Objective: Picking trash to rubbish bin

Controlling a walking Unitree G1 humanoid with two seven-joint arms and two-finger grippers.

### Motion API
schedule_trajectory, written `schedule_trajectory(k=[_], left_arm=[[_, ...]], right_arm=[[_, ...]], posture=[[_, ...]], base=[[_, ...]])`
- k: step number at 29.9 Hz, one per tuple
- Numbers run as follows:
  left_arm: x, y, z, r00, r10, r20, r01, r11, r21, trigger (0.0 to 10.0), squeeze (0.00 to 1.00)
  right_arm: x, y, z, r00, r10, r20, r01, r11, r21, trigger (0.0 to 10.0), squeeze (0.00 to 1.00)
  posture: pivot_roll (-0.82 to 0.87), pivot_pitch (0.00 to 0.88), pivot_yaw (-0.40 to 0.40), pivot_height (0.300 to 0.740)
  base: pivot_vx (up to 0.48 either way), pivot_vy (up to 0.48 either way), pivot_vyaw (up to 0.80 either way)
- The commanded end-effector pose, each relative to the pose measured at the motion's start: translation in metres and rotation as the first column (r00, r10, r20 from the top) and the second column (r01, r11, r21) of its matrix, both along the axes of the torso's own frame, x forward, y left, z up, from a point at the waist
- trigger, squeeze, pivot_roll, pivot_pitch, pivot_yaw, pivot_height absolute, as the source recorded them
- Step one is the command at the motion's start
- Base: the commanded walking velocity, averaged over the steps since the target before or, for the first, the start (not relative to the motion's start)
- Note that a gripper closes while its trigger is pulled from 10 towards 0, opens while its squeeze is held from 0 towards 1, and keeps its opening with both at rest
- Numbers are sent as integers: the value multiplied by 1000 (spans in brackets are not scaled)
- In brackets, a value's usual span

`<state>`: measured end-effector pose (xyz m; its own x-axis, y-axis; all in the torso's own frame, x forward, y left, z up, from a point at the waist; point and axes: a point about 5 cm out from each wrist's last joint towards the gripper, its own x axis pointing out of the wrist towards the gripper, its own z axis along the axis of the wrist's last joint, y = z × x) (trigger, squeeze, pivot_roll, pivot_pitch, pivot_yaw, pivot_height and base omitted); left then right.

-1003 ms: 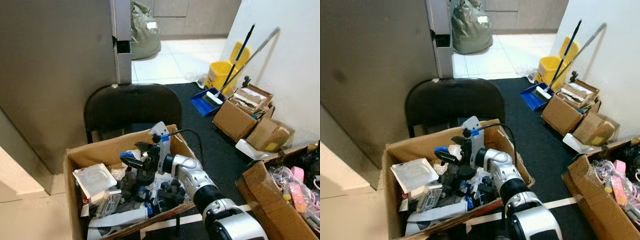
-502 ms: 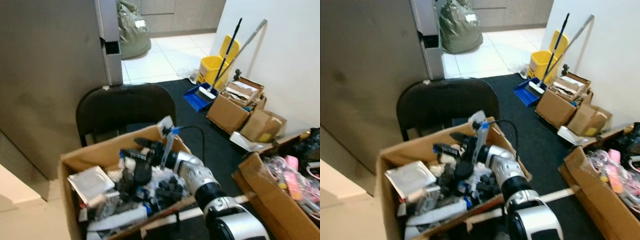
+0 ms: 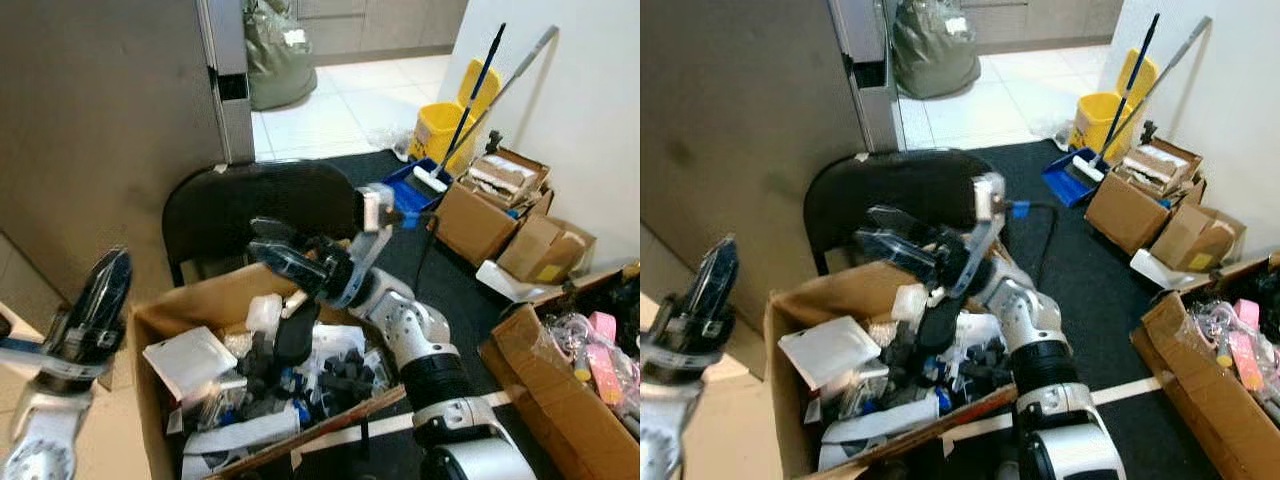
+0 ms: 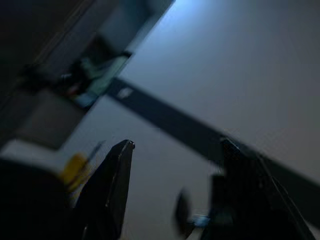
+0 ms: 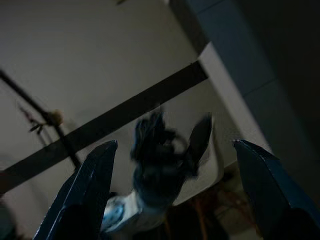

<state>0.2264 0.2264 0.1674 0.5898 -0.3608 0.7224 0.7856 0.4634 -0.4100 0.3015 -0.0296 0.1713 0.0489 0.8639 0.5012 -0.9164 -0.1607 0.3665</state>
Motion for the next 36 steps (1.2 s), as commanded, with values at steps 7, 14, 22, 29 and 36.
schedule_trajectory(k=[7,14,22,29,36], left_arm=[[9,-40,3,988,-153,7,153,988,14,10000,0],[30,-33,-17,984,56,-169,-37,993,114,10000,0],[48,38,-28,809,462,-363,-393,885,250,10000,0],[35,65,-47,704,551,-448,-422,832,361,10000,0],[21,64,-69,649,565,-509,-382,821,425,10000,0]], right_arm=[[-7,15,-5,1000,1,-26,-2,1000,-28,10000,0],[12,6,-8,974,-216,-66,210,974,-88,10000,0],[50,-41,-16,813,-555,-177,530,831,-170,10000,0],[61,-73,-43,631,-757,-168,673,643,-365,10000,0],[57,-83,-62,573,-799,-184,686,590,-427,10000,0]], posture=[[51,64,7,740],[43,64,15,740],[25,67,29,740],[17,72,38,740],[18,78,44,740]], base=[[0,0,0],[0,0,0],[0,0,0],[0,0,0],[-321,0,0]])
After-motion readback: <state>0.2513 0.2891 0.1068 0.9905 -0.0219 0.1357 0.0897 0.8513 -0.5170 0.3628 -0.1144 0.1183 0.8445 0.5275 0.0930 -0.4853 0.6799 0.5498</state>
